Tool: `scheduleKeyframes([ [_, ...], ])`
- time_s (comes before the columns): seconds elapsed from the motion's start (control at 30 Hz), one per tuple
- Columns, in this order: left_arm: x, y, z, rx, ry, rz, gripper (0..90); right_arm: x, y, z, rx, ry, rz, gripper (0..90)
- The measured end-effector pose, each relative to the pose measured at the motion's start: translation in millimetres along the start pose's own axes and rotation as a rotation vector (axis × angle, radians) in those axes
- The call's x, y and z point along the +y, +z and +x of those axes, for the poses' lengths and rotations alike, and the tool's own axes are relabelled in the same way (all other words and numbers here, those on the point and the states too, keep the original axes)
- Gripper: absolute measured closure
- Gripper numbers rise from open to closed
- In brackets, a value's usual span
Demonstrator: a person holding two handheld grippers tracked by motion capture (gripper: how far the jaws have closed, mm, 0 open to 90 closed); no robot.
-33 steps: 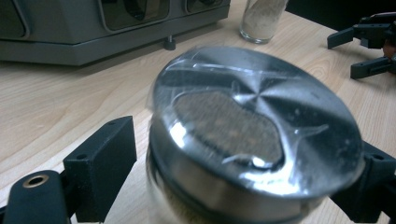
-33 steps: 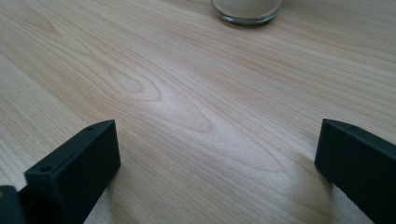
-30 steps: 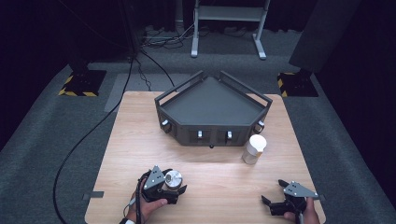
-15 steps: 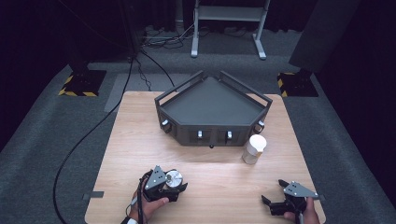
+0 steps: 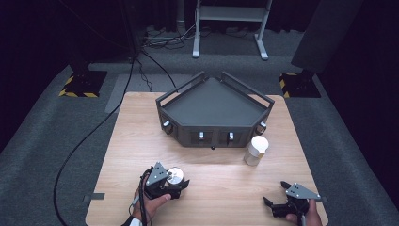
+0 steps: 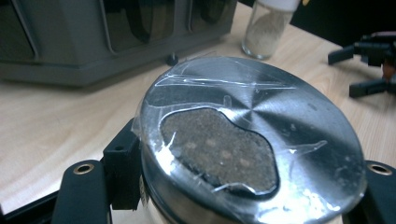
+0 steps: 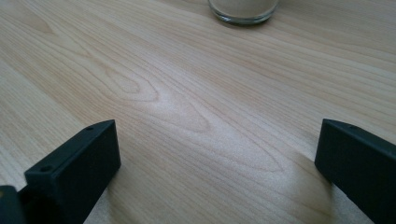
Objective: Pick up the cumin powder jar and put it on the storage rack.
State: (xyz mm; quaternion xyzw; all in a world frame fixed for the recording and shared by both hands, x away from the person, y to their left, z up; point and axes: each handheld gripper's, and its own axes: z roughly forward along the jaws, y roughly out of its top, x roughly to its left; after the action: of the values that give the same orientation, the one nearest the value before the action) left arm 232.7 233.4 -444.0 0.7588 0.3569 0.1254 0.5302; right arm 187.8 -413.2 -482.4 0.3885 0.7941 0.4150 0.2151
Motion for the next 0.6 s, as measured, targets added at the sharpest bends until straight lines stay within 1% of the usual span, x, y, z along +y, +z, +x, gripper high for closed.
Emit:
scheduleKeyframes([
  [0.03, 2.8, 0.1, 0.8, 0.002, -0.009, -0.007, 30.2, 0.0, 0.0, 0.0, 0.000, 0.000, 0.000, 0.0],
  [0.13, 14.9, 0.3, 2.8, 0.006, -0.011, -0.022, 30.2, 0.0, 0.0, -0.1, 0.000, 0.000, 0.000, 0.0],
  [0.23, 30.6, 0.3, 3.0, 0.008, 0.008, -0.028, 30.2, 0.0, 0.0, -0.2, 0.001, 0.000, 0.000, 0.0],
  [0.33, 48.2, 0.8, 3.5, 0.008, 0.015, -0.022, 30.2, 0.0, 0.0, -0.1, 0.000, 0.000, 0.000, 0.0],
  [0.47, 73.7, 1.4, 1.9, 0.017, 0.035, 0.008, 30.2, 0.0, 0.0, -0.1, 0.000, 0.001, 0.000, 0.0],
  [0.5, 78.2, 1.9, 2.1, 0.014, 0.038, 0.008, 30.2, 0.0, 0.0, -0.1, 0.000, 0.001, 0.000, 0.0],
  [0.6, 88.3, 4.6, 3.8, 0.011, 0.023, 0.006, 30.3, 0.0, 0.0, -0.1, 0.000, 0.000, 0.000, 0.0],
])
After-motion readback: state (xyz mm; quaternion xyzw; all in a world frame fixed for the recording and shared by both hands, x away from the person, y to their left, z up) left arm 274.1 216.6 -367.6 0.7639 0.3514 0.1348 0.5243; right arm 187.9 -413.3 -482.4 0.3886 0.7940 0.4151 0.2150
